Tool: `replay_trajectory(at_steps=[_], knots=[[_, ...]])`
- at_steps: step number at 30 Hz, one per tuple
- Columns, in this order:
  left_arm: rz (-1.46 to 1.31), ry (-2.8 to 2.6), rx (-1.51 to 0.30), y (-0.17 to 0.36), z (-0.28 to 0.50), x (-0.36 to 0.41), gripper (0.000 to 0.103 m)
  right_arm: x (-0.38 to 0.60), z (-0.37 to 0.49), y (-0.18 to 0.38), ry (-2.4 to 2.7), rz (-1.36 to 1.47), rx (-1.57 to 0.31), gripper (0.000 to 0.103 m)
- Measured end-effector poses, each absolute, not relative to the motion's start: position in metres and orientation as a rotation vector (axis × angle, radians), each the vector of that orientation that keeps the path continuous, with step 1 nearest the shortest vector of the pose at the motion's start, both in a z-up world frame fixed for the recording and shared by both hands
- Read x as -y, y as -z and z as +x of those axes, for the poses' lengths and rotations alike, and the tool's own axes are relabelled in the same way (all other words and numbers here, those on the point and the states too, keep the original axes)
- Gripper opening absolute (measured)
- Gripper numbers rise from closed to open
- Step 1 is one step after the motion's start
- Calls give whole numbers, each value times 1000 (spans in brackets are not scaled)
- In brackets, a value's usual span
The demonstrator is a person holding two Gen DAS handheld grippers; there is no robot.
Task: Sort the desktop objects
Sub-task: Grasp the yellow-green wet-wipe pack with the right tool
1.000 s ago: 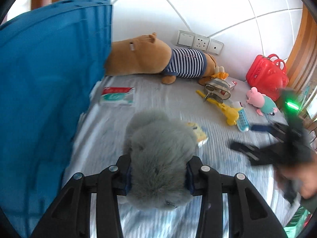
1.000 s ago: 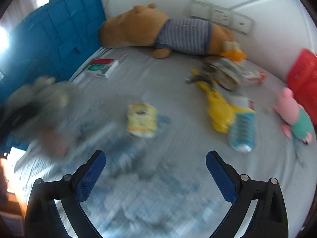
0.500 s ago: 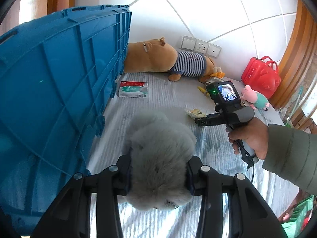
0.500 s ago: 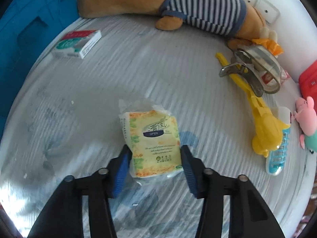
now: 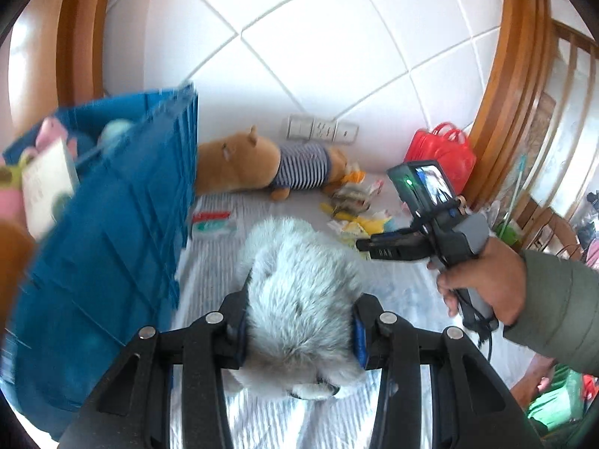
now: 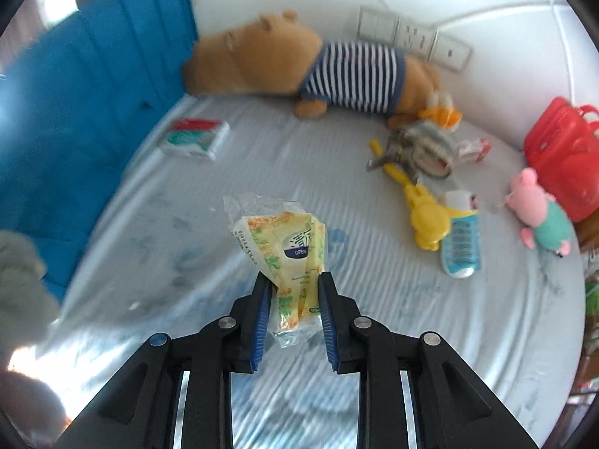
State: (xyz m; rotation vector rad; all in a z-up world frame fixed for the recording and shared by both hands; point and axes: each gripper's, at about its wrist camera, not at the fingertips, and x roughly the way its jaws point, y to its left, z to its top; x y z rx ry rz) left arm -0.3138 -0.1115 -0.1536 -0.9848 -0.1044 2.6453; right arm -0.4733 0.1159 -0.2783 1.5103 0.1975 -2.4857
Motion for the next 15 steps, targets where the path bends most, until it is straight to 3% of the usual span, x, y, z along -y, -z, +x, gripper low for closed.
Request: replay_trajectory(at_steps=[2,3,4,10,14,15], knots=[[-935,-2676,117,129,-309,115,30,-111,-464,256,2491,1462,-193,24],[-910,-2698,117,117,-306,118,19,-109,-461,244,2490,1434,-192,24],[-887,-2722,119,105,-303,120,18,-107,-457,230,2487,1400,-192,24],[-882,-2805,67,57,-304,129,18,-84,-449,169,2449,1226,-201,24],[-960,-2808,43,56,-306,132,18,-68,-441,142,2431,1138,-202,24],[-978,-2807,65,62,-304,135,30,-66,-438,139,2428,1129,-201,24]])
